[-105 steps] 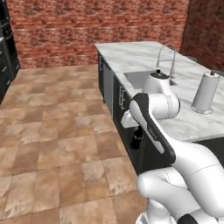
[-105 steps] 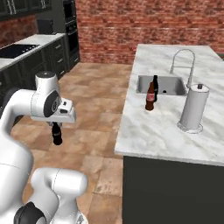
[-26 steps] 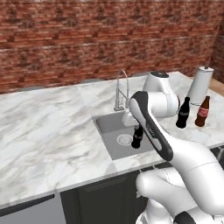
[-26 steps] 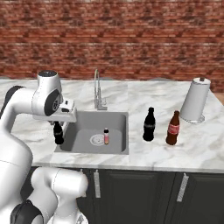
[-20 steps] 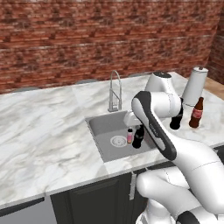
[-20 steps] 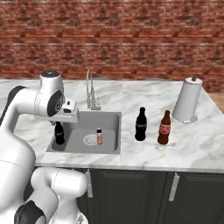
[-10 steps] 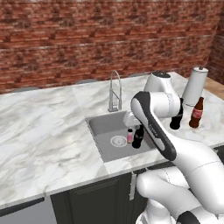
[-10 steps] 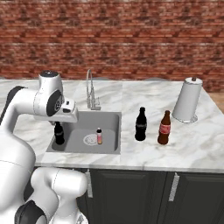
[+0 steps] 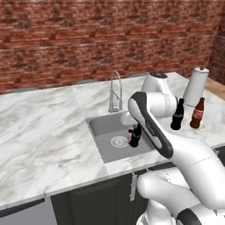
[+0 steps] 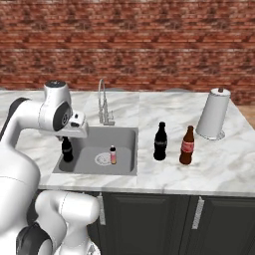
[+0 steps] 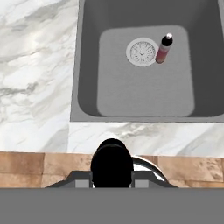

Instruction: Place the large bottle from the dining counter next to the other large bottle outside the sink, and place the small bottle from the dining counter next to the other small bottle inside the sink.

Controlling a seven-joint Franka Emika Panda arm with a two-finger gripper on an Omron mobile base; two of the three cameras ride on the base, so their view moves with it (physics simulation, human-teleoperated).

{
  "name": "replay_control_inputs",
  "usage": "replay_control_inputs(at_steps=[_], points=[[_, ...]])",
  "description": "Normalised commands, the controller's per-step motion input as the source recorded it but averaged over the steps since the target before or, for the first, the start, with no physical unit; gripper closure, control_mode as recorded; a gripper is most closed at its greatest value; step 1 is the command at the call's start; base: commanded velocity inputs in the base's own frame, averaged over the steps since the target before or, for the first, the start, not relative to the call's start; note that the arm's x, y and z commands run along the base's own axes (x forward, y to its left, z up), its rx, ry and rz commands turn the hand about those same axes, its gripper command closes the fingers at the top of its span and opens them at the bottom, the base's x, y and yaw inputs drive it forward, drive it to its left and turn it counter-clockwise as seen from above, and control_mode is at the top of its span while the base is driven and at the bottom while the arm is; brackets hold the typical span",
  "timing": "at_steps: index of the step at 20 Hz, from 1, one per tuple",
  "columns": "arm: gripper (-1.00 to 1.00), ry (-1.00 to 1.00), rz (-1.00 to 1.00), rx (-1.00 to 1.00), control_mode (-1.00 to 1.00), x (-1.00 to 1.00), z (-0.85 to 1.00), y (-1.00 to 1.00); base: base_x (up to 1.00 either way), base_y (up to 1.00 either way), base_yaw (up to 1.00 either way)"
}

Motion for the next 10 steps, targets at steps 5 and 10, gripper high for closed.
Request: replay_control_inputs(at_steps=[5, 10], points=[[1.00, 0.00, -0.08, 0.00, -1.00, 0.27, 0.00, 0.22, 0.00, 0.00, 0.00], [1.00, -0.01, -0.05, -0.03, -1.00, 0.26, -0.20, 0.02, 0.00, 0.00, 0.00]])
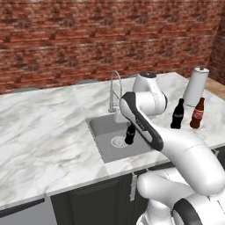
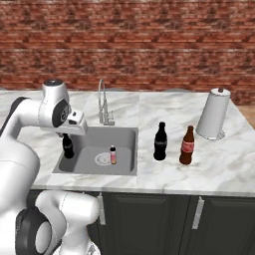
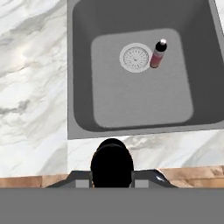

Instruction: Place the large bottle from the dining counter next to the other large bottle outside the sink, and place the small bottle from the dining counter next to the other small bottle inside the sink.

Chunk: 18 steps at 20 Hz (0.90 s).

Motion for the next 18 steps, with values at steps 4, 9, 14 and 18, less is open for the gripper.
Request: replay_control_inputs(at_steps=[4, 9, 14, 18], points=[[1.00, -0.07, -0.06, -0.07, -1.00, 0.36, -0.31, 0.00, 0.00, 0.00, 0.00], [1.00, -0.07, -0.07, -0.06, -1.00, 0.44, -0.15, 0.09, 0.00, 0.00, 0.00], [1.00, 0.01, -0.04, 0.00, -1.00, 0.23, -0.02, 0.07, 0.00, 0.00, 0.00], [1.00, 0.07, 0.00, 0.00, -1.00, 0.15, 0.00, 0.05, 0.00, 0.00, 0.00]])
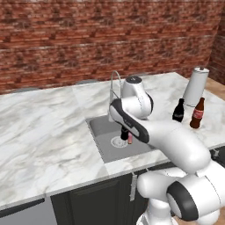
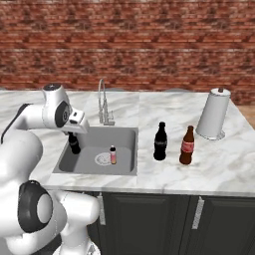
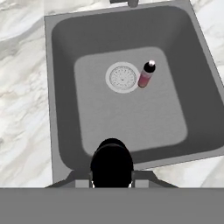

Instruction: Place the large bottle from the dining counter next to the other large bottle outside the sink, and place the small bottle from the dining counter next to the other small bottle inside the sink.

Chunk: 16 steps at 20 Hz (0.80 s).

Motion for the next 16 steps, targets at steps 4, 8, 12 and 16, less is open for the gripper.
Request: replay_control_inputs(at_steps=[4, 8, 12, 16], points=[[1.00, 0.13, 0.00, 0.00, -1.00, 0.16, -0.04, 0.01, 0.00, 0.00, 0.00], [1.00, 0.07, 0.00, 0.00, -1.00, 0.05, -0.25, 0.00, 0.00, 0.00, 0.00], [1.00, 0.00, 0.00, 0.00, -1.00, 0.03, -0.48, 0.00, 0.00, 0.00, 0.00], [1.00, 0.00, 0.00, 0.00, -1.00, 0.02, -0.45, 0.00, 0.00, 0.00, 0.00]])
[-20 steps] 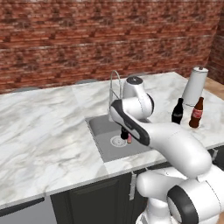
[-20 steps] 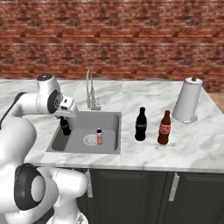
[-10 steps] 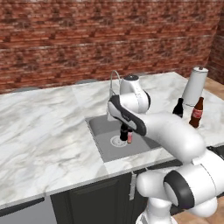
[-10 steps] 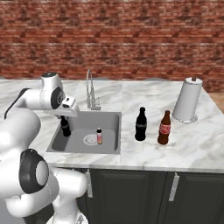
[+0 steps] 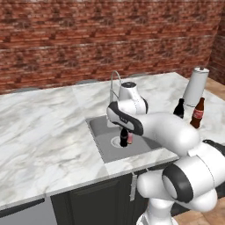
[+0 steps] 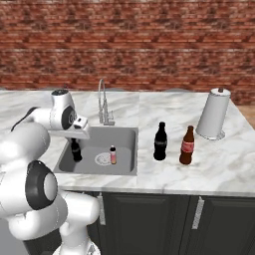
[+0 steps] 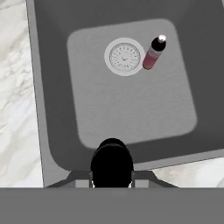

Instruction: Place the large bottle from the dining counter next to the other large bottle outside the sink, and place the small bottle from the dining counter next to the other small bottle inside the sink.

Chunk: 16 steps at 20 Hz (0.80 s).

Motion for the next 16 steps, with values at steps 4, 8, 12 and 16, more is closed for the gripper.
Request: replay_control_inputs(at_steps=[4, 8, 12, 16], points=[[1.00, 0.00, 0.00, 0.00, -1.00, 0.09, -0.35, 0.00, 0.00, 0.00, 0.00], [1.00, 0.00, 0.00, 0.00, -1.00, 0.18, -0.10, 0.00, 0.00, 0.00, 0.00], [1.00, 0.00, 0.00, 0.00, -1.00, 0.19, -0.16, 0.00, 0.00, 0.00, 0.00], [1.00, 0.01, 0.00, 0.00, -1.00, 0.17, -0.07, 0.00, 0.00, 0.00, 0.00]])
